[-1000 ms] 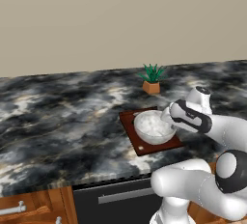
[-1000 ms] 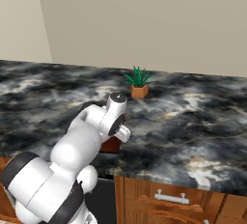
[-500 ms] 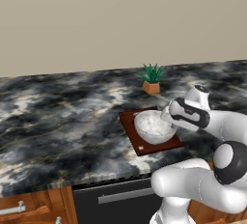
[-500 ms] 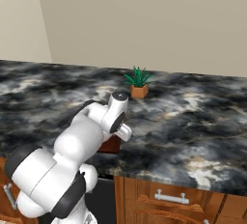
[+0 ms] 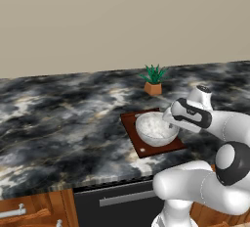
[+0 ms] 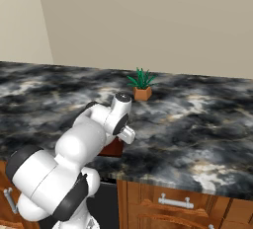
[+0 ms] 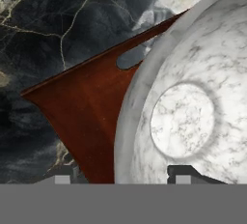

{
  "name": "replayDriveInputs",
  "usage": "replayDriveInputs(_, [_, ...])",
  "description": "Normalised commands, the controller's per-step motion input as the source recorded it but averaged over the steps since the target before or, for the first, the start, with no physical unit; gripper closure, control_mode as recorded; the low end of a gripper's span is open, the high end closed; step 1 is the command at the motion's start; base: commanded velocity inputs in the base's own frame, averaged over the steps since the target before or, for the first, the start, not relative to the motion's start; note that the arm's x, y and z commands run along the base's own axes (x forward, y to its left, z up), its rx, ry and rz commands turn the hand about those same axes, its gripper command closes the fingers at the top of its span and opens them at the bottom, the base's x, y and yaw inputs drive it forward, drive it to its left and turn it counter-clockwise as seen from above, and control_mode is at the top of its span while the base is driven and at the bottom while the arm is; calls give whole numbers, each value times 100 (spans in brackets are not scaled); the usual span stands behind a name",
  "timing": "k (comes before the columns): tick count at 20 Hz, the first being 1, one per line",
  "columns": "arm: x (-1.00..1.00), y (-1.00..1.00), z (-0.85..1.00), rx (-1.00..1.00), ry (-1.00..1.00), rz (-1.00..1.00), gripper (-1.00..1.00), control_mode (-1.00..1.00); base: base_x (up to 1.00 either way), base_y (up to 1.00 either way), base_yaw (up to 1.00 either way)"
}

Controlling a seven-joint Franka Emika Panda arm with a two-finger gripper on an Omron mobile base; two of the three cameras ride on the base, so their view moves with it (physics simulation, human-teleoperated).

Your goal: Place the two vegetables and bowl onto the tray for setting up a vegetable dip station.

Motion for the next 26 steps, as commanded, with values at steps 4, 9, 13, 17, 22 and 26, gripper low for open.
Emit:
replayDriveInputs(4, [-3, 0, 23, 0, 0, 0, -100, -100, 0, 0, 0])
replayDriveInputs(9, [-30, 0, 73, 0, -1, 0, -100, -100, 0, 0, 0])
replayDriveInputs(13, [-72, 0, 78, 0, -1, 0, -100, -100, 0, 0, 0])
replayDriveInputs(17, [-85, 0, 59, 0, -2, 0, -100, -100, 0, 0, 0])
replayDriveInputs(22, [-71, 17, 41, 0, -10, 0, -100, -100, 0, 0, 0])
replayDriveInputs(26, [-61, 39, 42, -2, -16, 1, -100, -100, 0, 0, 0])
